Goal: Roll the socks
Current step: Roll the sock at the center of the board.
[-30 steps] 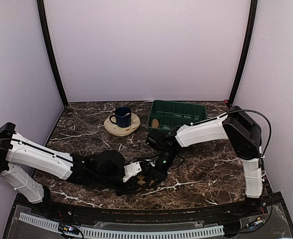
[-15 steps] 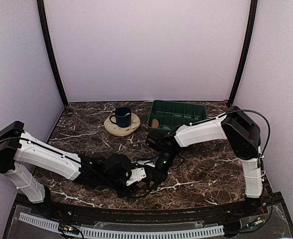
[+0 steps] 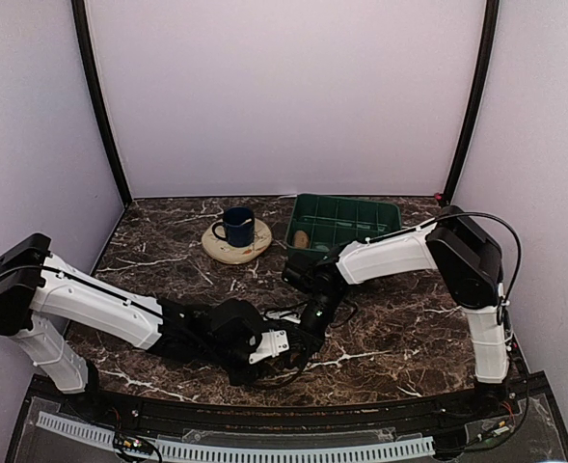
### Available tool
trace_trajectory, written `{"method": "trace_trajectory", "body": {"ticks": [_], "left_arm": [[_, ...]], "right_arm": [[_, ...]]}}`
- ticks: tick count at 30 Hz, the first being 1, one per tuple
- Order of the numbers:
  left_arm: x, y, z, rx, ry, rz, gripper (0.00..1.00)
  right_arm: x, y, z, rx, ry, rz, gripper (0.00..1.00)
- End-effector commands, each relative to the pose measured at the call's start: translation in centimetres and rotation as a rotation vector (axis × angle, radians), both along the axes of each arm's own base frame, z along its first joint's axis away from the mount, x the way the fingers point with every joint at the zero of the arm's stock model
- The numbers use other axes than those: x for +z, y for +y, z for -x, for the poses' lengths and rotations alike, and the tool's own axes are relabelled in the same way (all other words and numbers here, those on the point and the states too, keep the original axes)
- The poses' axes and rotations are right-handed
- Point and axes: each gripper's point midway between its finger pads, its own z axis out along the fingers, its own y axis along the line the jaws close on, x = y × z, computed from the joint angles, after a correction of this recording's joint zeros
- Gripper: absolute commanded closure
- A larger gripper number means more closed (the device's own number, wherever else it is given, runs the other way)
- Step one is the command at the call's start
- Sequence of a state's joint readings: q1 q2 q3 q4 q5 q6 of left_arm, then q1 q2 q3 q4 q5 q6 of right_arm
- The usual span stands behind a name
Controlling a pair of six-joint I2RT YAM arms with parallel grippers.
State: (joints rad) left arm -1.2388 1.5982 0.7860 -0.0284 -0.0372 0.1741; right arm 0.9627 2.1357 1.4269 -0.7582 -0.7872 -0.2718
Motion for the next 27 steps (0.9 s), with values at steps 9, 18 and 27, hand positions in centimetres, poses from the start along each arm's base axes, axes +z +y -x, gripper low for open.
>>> {"method": "trace_trajectory", "body": {"ticks": [9,18,27], "left_arm": [[-1.4,0.3,-0.2,0.005,-0.020,-0.080,0.62],[-2.2,0.1,-1.0,0.011,-0.060,-0.119,0.67],[-3.2,0.5,-0.5,-0.005,-0.030,-0.151,1.00]], "right_arm": [[-0.9,-0.6,0.2,0.004,0.026,0.040,0.97],[-0.9,-0.7,0.4,0.005,0.036,0.040,0.97],[-1.0,-0.6,0.3,0.001,0.036,0.043,0.97]]}}
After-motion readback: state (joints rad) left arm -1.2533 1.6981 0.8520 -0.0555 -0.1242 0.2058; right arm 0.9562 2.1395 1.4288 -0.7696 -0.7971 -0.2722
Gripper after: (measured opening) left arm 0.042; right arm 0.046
